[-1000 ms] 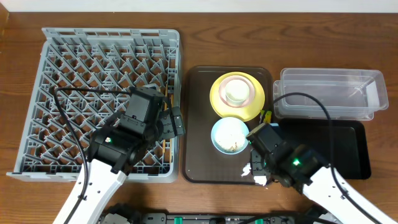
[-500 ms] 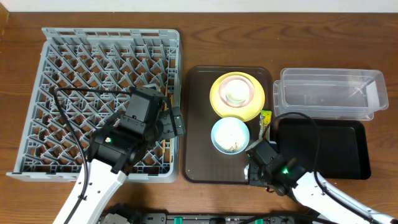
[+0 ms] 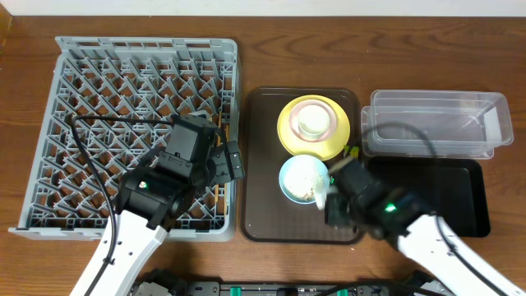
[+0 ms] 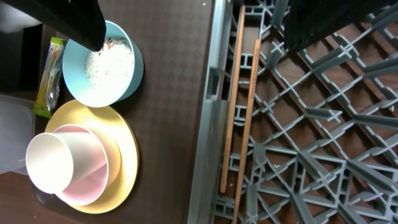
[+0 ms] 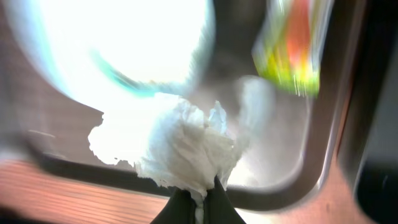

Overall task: Sort waste into correct bins and load items into the dishwasher
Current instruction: 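Close the right gripper on the crumpled white tissue and lift it, then carry the tissue with the right gripper and drop it in the clear bin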

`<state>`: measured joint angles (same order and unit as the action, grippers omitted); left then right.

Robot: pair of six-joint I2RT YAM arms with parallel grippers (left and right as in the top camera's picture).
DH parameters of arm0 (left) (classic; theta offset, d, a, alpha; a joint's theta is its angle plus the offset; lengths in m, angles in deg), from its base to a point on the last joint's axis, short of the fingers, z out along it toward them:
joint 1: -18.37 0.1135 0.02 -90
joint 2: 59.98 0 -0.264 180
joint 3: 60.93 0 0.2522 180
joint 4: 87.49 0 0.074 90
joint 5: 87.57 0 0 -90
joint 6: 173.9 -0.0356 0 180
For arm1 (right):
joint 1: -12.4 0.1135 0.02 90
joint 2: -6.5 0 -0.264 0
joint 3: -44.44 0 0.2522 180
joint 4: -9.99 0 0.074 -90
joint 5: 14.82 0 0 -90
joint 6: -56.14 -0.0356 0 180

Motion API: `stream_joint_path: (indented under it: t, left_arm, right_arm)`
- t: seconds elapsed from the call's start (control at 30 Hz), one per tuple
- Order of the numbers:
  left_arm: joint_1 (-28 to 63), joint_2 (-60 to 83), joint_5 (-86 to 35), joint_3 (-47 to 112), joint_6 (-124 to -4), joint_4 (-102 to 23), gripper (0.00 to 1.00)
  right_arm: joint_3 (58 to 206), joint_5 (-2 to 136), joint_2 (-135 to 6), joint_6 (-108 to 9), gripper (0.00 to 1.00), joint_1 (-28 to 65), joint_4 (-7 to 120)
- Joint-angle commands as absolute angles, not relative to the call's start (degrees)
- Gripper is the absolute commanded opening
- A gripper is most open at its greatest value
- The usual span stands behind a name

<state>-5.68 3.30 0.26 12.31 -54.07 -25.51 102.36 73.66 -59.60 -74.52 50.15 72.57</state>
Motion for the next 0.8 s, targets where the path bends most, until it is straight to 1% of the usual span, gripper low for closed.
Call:
stream_joint_path:
  t: [0.0,0.13,0.3,0.47,0.5,0.63,0.7,0.73,0.77]
  left_arm:
    - [-5.42,3.37,0.98,12.68,-54.01,-25.33,0.93]
    - [-5.42,3.37,0.98,12.68,-54.01,-25.33,0.92]
    - [-5.42,3.37,0.98,12.68,-54.01,-25.33,0.92]
    - [-5.42,3.37,0.98,12.68,-54.01,-25.33,0.93]
    - [-5.42,3.37,0.98,12.68,-54.01,-25.33,0.92]
    - [-5.42,3.37,0.98,12.68,-54.01,-25.33,0.92]
    - [-5.42,3.37,0.98,12.68,-54.01,-25.33,0.93]
    - [-5.42,3.37,0.98,12.68,-54.01,-25.33,0.93]
    - [-5.42,3.37,0.98,12.68,-54.01,-25.33,0.92]
  right_arm:
    - [116.04,79.89,-58.05,-65.12,0.01,45.43,81.77]
    - [122.49,89.38,-58.05,-63.44,0.01,40.17,84.74]
    - [122.45,97.75,-58.97,-62.2,0.01,30.68,78.45]
    - [120.9,97.88,-63.49,-59.24,0.01,21.63,71.54]
    - [120.63,97.86,-66.4,-59.27,0.01,18.79,70.01]
    - [120.63,97.86,-74.73,-58.92,0.01,14.11,64.79]
    - [120.63,97.86,-79.32,-56.82,0.04,12.41,61.69]
    - [120.63,97.77,-81.57,-55.77,0.1,11.71,60.29]
    - [120.63,97.58,-82.99,-54.98,0.19,11.25,59.59]
